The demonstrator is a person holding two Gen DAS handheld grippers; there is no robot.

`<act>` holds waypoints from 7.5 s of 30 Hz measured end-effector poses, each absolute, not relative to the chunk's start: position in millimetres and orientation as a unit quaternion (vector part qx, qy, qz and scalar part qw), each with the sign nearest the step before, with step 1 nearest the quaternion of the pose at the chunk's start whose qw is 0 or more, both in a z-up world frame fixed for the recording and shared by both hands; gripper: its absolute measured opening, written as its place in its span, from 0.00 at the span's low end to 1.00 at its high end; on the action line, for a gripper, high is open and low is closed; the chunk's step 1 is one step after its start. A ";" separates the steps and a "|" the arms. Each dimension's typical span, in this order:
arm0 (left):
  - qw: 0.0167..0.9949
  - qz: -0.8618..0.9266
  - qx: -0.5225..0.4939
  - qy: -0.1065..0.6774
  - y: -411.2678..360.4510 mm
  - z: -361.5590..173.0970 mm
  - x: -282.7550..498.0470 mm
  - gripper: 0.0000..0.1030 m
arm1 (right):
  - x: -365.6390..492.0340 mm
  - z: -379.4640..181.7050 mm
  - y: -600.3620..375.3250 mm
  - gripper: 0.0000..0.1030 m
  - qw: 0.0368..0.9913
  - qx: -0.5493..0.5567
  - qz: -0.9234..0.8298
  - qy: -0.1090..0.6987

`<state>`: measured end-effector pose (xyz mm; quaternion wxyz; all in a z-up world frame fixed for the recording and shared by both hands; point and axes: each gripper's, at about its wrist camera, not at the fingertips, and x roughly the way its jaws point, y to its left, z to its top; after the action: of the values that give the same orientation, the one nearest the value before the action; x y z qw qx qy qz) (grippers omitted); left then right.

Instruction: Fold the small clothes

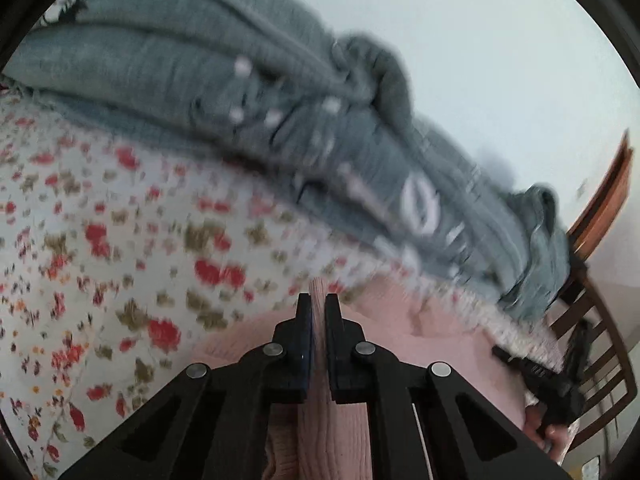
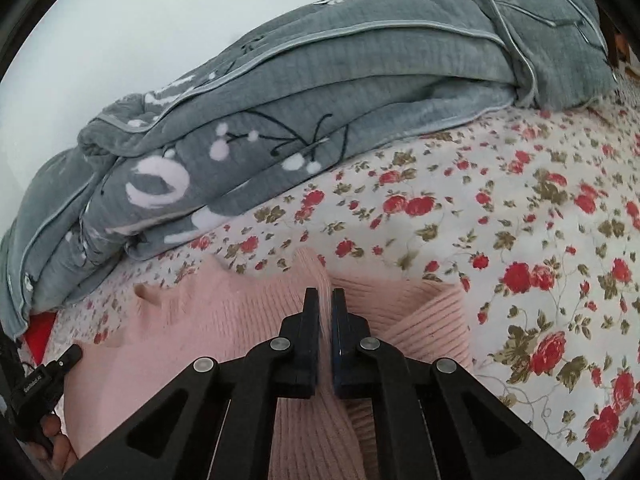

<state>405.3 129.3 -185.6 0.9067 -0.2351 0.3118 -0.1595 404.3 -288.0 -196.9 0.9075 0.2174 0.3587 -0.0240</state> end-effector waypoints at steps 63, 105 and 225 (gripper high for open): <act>0.896 -0.106 -0.180 0.392 119.8 -217.8 335.5 0.68 | 327.0 -204.0 -305.0 0.72 0.897 0.164 0.069 0.404; 0.881 -0.168 -0.200 0.395 114.8 -195.4 178.0 0.28 | 156.7 -164.5 -321.2 0.22 0.915 0.172 0.099 0.350; 0.874 -0.220 -0.146 0.408 -101.7 -92.4 191.7 0.53 | 34.6 -139.0 -373.7 0.53 0.943 0.180 0.008 0.280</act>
<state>191.7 -101.7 -92.4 0.8739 -0.1458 0.4081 -0.2201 34.6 -373.7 -139.0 0.9430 0.1805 0.2795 0.0078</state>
